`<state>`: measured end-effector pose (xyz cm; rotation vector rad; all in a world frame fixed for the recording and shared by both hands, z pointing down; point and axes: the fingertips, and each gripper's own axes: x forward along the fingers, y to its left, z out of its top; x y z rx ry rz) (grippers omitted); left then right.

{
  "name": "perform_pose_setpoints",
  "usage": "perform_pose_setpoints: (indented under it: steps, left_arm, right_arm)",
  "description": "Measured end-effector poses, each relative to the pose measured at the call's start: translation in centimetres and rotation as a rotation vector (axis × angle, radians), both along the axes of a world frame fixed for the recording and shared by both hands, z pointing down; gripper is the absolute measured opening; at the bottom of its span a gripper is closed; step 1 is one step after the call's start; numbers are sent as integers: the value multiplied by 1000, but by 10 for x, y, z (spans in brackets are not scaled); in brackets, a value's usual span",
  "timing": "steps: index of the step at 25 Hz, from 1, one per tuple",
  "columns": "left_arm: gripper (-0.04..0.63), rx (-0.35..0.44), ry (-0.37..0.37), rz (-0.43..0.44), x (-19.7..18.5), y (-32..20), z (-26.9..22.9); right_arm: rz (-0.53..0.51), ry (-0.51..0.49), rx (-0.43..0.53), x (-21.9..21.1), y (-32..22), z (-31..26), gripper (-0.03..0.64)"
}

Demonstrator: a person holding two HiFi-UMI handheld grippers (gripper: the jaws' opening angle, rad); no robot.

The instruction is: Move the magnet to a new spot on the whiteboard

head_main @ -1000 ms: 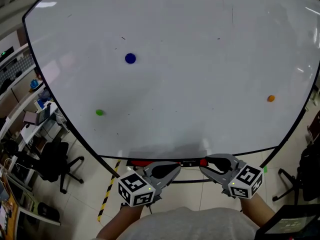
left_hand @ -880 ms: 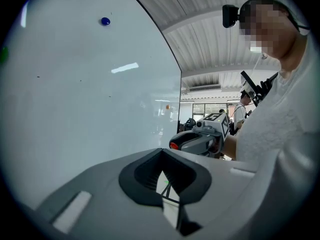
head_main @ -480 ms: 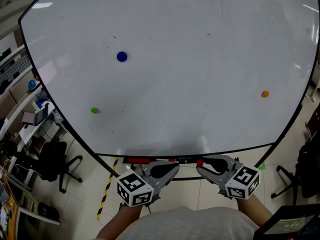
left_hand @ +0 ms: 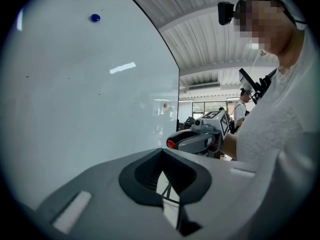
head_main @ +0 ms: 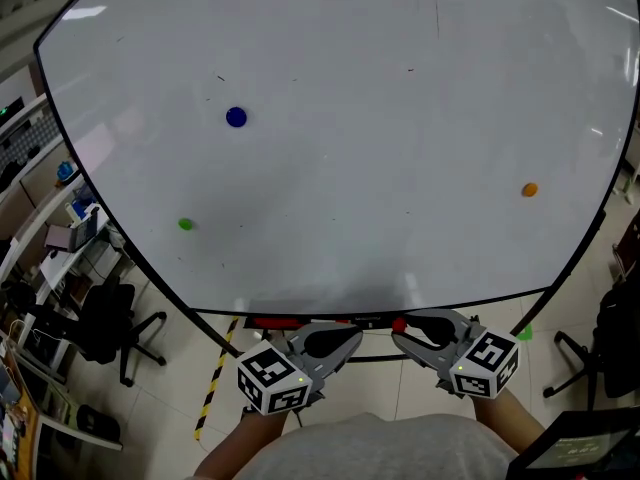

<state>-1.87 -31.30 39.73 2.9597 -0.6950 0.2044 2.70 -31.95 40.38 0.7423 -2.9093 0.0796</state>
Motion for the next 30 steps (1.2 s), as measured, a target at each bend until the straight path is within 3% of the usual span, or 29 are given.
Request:
perform_pose_setpoints:
  steps: [18,23,30]
  left_arm:
    - [-18,-20,10,13,-1,-6,1]
    - [-18,-20,9,23,0,-6,1]
    - [-18,-20,9,23,-4,-6,-1]
  right_arm:
    - [13,57,48,-6,1,1,126]
    - [33,123,144,-8,-1,-7,126]
    - [80,287,373,-18,-24,-41,126]
